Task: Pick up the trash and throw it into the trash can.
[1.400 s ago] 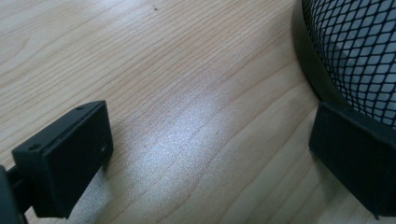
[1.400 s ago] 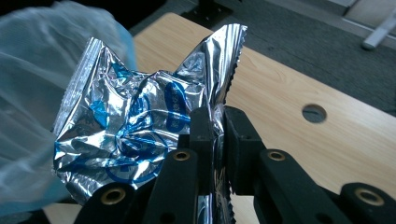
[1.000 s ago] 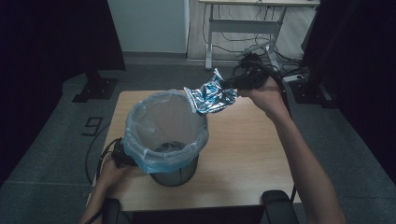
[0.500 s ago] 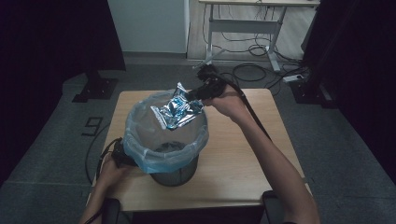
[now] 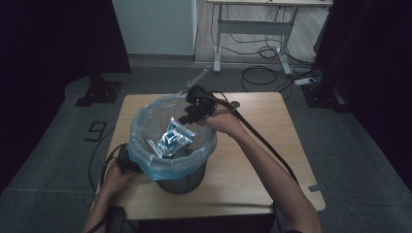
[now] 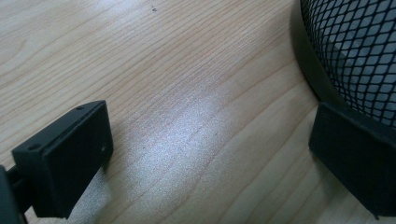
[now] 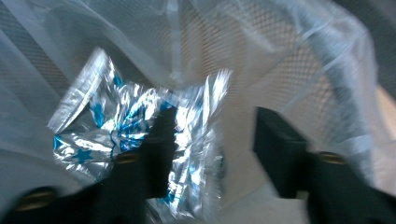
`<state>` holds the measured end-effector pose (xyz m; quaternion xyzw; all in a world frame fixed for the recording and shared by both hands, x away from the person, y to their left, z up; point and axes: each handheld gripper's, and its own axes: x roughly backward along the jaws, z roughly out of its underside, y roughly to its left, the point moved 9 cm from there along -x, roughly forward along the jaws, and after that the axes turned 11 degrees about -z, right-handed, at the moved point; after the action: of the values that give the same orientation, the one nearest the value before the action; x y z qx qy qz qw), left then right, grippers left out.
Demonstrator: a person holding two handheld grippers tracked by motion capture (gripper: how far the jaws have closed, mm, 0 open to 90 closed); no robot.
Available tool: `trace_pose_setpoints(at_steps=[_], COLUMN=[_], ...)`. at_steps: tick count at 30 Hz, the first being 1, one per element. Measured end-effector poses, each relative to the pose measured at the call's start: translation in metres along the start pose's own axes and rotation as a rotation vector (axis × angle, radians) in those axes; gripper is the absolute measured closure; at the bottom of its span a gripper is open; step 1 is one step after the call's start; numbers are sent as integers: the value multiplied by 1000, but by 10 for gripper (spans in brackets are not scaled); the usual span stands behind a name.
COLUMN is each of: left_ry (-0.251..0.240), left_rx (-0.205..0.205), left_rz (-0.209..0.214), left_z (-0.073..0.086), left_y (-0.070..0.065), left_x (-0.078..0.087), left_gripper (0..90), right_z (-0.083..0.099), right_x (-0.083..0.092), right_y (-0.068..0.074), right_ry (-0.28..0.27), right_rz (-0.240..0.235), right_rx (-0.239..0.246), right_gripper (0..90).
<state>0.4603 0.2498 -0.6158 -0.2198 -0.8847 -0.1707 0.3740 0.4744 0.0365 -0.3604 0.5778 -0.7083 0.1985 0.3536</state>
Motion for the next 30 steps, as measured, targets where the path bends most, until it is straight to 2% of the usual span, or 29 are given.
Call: trace_pose_setpoints(at_steps=[3, 4, 6, 7, 8, 9, 12, 15, 16, 17, 18, 20, 26, 30], left_ry=[0, 0, 0, 0, 0, 0, 0, 0, 0, 0, 0, 0, 0, 0], left_rx=[-1, -1, -1, 0, 0, 0, 0, 0, 0, 0, 0, 0, -1, -1], left_rz=[0, 0, 0, 0, 0, 0, 0, 0, 0, 0, 0, 0, 0, 0], left_z=[0, 0, 0, 0, 0, 0, 0, 0, 0, 0, 0, 0, 0, 0], left_y=[0, 0, 0, 0, 0, 0, 0, 0, 0, 0, 0, 0, 0, 0], left_x=[0, 0, 0, 0, 0, 0, 0, 0, 0, 0, 0, 0, 0, 0], left_gripper=[0, 0, 0, 0, 0, 0, 0, 0, 0, 0, 0, 0, 0, 0], right_z=[-5, -7, -8, -8, -8, -6, -3, 3, 6, 6, 10, 12, 24, 32], right_x=[8, 11, 18, 25, 25, 31, 35, 41, 45, 45, 50, 55, 68, 74], right_y=[2, 1, -4, -9, -9, -17, -26, -41, -49, -49, -55, -60, -70, -75], right_ry=[-38, -53, -75, -88, -88, -95, -91, -85, -93, -93, -102, -120, -133, -136], right_rz=[-15, -6, 15, 21, 21, 45, 63, 131, 156, 156, 174, 189, 217, 233], right_rx=[11, 13, 10, -6, -6, -29, -52, -74, -88, -88, -102, -118, -149, -154], right_gripper=[306, 257, 220, 171, 171, 138, 131, 102, 63, 63, 39, 35, 46, 48])
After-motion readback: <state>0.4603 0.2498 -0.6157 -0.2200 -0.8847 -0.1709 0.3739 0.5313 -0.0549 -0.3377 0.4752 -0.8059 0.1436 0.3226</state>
